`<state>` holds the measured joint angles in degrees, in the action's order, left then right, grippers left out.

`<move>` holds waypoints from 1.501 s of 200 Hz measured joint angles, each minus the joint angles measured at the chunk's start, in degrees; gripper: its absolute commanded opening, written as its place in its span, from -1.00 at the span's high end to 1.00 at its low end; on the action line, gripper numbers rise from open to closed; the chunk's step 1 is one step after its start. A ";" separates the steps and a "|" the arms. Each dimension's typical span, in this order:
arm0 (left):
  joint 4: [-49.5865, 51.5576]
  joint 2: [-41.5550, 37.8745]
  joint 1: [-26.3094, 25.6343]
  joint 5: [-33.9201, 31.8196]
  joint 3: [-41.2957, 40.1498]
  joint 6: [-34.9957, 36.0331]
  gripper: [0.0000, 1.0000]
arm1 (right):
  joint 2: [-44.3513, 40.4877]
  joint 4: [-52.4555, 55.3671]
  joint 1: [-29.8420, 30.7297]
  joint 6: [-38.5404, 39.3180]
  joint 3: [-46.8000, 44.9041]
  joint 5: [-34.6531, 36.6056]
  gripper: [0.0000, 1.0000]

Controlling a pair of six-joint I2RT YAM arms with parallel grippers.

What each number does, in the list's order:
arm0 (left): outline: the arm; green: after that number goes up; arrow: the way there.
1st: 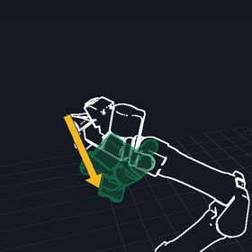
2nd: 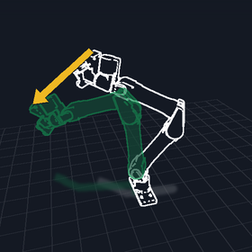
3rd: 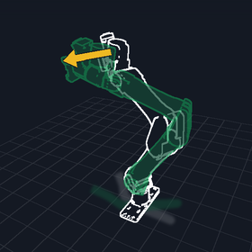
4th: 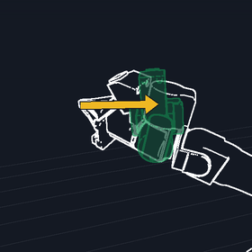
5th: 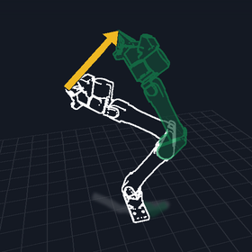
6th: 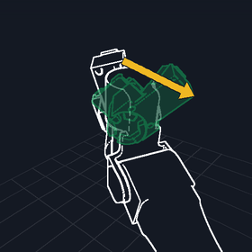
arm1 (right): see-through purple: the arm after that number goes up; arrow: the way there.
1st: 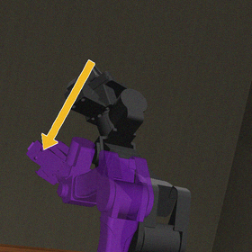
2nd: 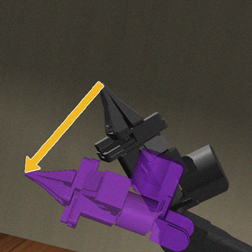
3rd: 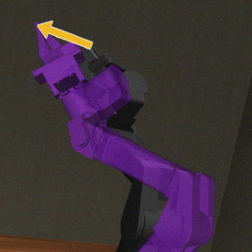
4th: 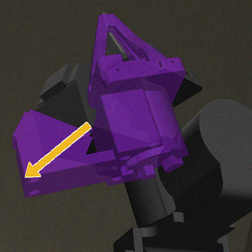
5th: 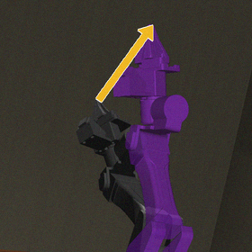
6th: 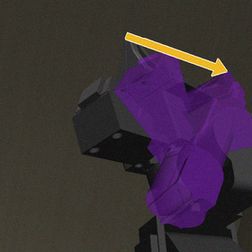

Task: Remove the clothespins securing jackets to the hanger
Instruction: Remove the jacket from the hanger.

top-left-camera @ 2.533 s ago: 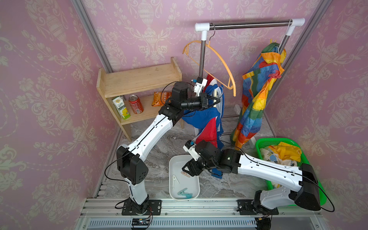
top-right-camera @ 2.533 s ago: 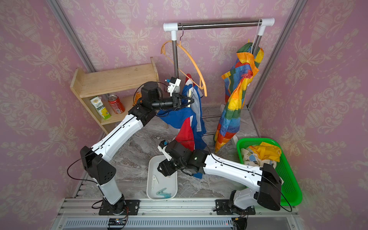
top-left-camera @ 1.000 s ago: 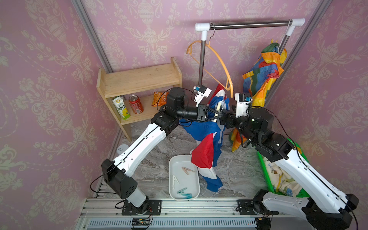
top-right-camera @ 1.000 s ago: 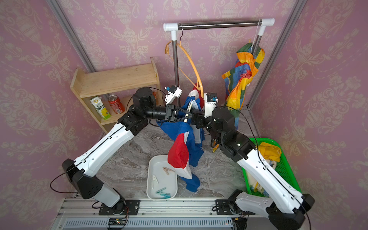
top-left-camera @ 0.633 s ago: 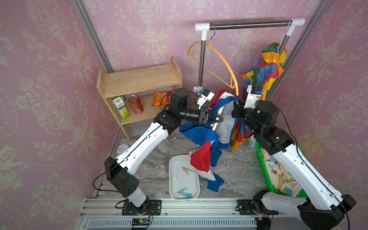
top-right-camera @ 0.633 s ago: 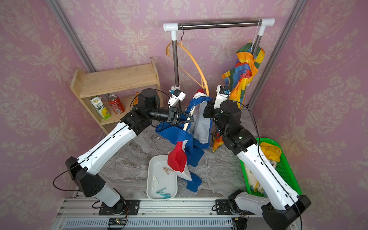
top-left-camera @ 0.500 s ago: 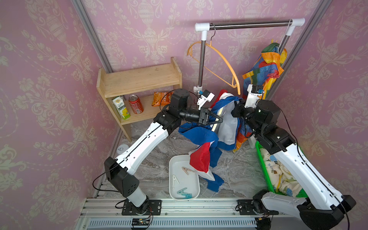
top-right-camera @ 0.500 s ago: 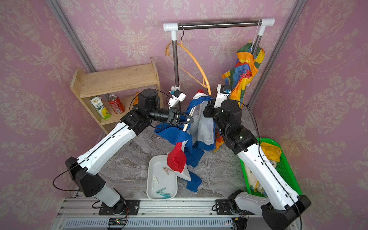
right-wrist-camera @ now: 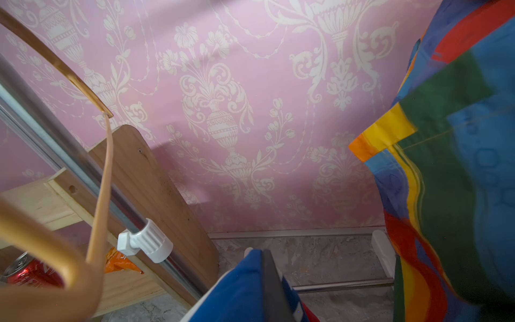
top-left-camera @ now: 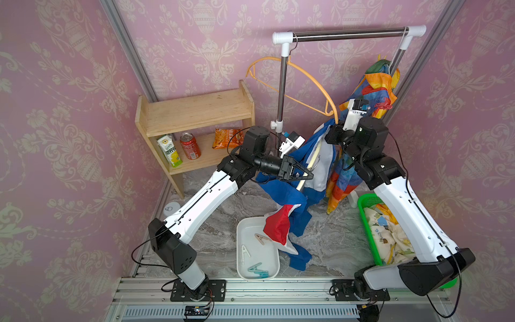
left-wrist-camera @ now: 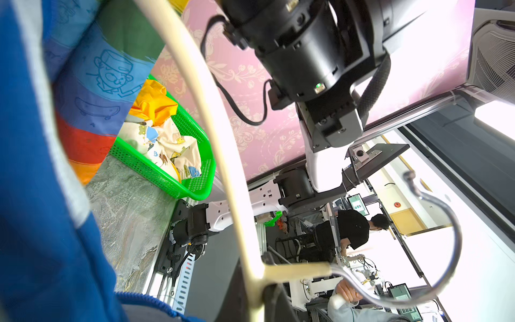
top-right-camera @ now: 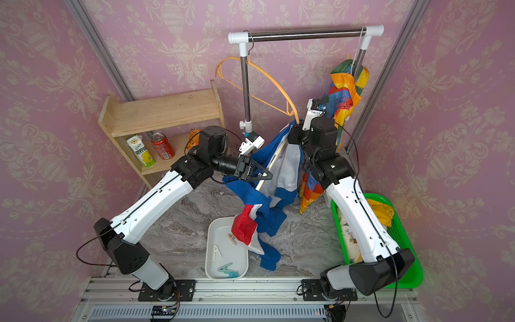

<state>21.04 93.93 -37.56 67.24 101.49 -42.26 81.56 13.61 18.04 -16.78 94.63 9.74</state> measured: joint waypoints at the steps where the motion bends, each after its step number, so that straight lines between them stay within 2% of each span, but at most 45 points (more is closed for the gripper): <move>1: 0.11 0.00 -0.04 0.00 0.00 0.02 1.00 | 0.15 0.00 -0.02 -0.02 0.07 -0.02 0.97; 52: 1.44 0.00 -0.96 0.00 0.07 1.75 1.00 | 4.57 1.97 -3.30 -1.73 2.80 -2.84 0.97; 143: 2.89 0.00 -0.98 -0.07 2.95 3.80 1.00 | 5.57 3.80 -8.87 -6.75 3.13 -8.76 0.97; 191: 2.21 -0.02 -0.98 -0.11 3.39 2.64 1.00 | 7.48 4.35 -8.92 -9.29 3.98 -11.02 0.96; 246: 0.09 -0.11 -0.98 0.04 3.39 2.10 1.00 | 6.27 3.91 -8.48 -9.64 -0.87 -11.28 0.97; 300: -2.14 -0.11 -0.44 0.76 4.87 1.60 1.00 | 2.86 7.96 -4.37 -8.31 -2.51 -9.22 0.98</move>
<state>18.90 93.82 -38.00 68.01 106.37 -40.66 84.42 21.56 13.67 -25.08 92.12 0.51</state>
